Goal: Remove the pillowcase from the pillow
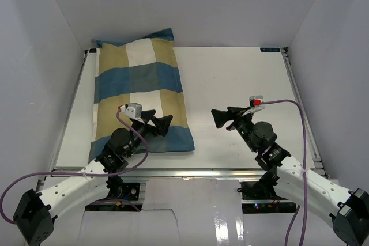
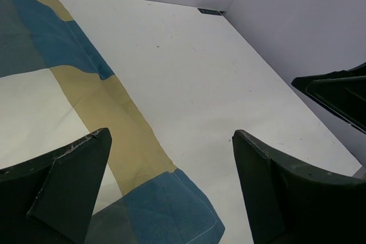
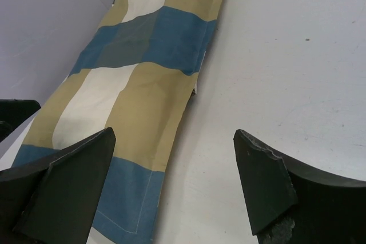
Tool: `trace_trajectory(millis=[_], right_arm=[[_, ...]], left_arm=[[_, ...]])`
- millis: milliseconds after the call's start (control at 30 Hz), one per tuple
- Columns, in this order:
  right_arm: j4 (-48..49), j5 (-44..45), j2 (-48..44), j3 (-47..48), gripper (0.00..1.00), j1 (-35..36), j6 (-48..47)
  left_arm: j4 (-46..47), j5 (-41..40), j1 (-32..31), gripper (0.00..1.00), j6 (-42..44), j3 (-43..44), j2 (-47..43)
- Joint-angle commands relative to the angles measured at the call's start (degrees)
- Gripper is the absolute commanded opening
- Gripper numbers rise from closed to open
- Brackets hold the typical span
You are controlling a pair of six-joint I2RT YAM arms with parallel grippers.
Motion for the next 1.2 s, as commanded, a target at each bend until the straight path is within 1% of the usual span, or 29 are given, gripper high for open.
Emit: trace_trajectory(millis=[0,100,200,233,267,300,333,367,433,467,500,533,567,600,667,700,800,967,1000,1067,1100,1133,1167], right_arm=[[3.54,3.52,-1.92,-0.64,0.90,-0.05,1.57],[3.36,4.40,-2.28,-0.99,0.90,-0.05,2.27],[3.45,4.58,-1.84,-1.52,0.90,-0.05,4.20],[2.84,5.10,-1.23,-1.26,0.90,-0.05,4.64],[1.53,5.80,-0.96,-0.73,0.90,-0.05,5.87],[-3.01,8.16,-0.61,1.18,0.90,-0.05,6.75],[-5.40,9.23,-0.43,2.34,0.90,-0.05,7.63],[-7.17,9.85,-0.17,3.30,0.90,-0.05,8.51],[-10.50,10.38,0.09,5.15,0.90,-0.05,8.52],[-11.13,9.95,0.10,5.51,0.90,-0.05,8.78],[-11.31,8.55,-0.17,5.60,0.90,-0.05,8.69],[-11.40,8.19,-0.34,5.16,0.90,-0.05,8.60],[-11.40,8.36,-0.69,4.90,0.90,-0.05,8.95],[-11.75,8.88,-1.57,4.55,0.90,-0.05,9.22],[-12.54,9.67,-2.19,3.49,0.90,-0.14,9.39],[-12.55,10.03,-2.71,3.05,0.90,-0.05,8.87],[-11.50,8.80,-3.07,1.91,0.90,-0.14,7.03],[-9.82,7.57,-2.89,1.47,0.90,-0.14,5.35],[-9.73,7.65,-2.98,1.55,0.90,-0.14,5.00],[-9.82,7.48,-3.24,1.73,0.90,-0.14,4.04],[-9.82,7.48,-3.68,1.56,0.90,-0.14,3.86],[-9.73,7.65,-3.95,1.38,0.90,-0.14,3.77],[-9.47,7.57,-4.38,1.12,0.90,-0.14,3.60]], left_arm=[[1.22,-0.75,-0.11,0.98,0.18,0.23,0.54],[0.87,-2.51,-0.20,0.98,0.10,0.66,1.42],[-3.16,-7.51,-0.11,0.98,-2.27,3.03,3.44],[-5.00,-10.57,-0.11,0.98,-3.06,4.17,5.01],[-9.02,-12.26,-0.11,0.98,-3.76,6.79,5.90],[-10.98,-13.93,-0.11,0.98,-5.16,8.21,6.86],[-14.83,-17.51,-0.11,0.98,-5.70,9.44,8.96],[-17.21,-19.55,-0.11,0.98,-6.58,12.06,10.11],[-22.22,-22.72,-0.11,0.98,-8.69,14.63,12.92],[-23.81,-24.73,-0.03,0.98,-9.30,15.86,16.33],[-25.22,-25.36,-0.11,0.98,-10.88,18.31,18.28],[-29.59,-25.80,-0.11,0.98,-11.76,19.81,20.47],[-31.81,-26.68,-0.03,0.98,-12.73,21.48,25.11],[-33.66,-27.21,-0.02,0.98,-13.52,24.89,27.59],[-38.48,-27.83,0.15,0.98,-15.54,27.90,32.25],[-39.29,-27.66,0.33,0.98,-15.64,29.91,36.02],[-40.79,-27.22,0.94,0.98,-16.07,31.77,41.91],[-41.14,-23.97,3.05,0.97,-15.29,34.32,49.14],[-41.23,-23.35,3.23,0.95,-14.76,34.94,50.45],[-41.14,-21.94,3.32,0.75,-13.45,36.69,54.15],[-41.06,-21.42,3.32,0.59,-13.18,37.31,55.12],[-40.19,-19.06,3.32,0.35,-12.39,37.92,56.69],[-39.48,-17.39,3.32,0.26,-11.60,38.80,57.06]])
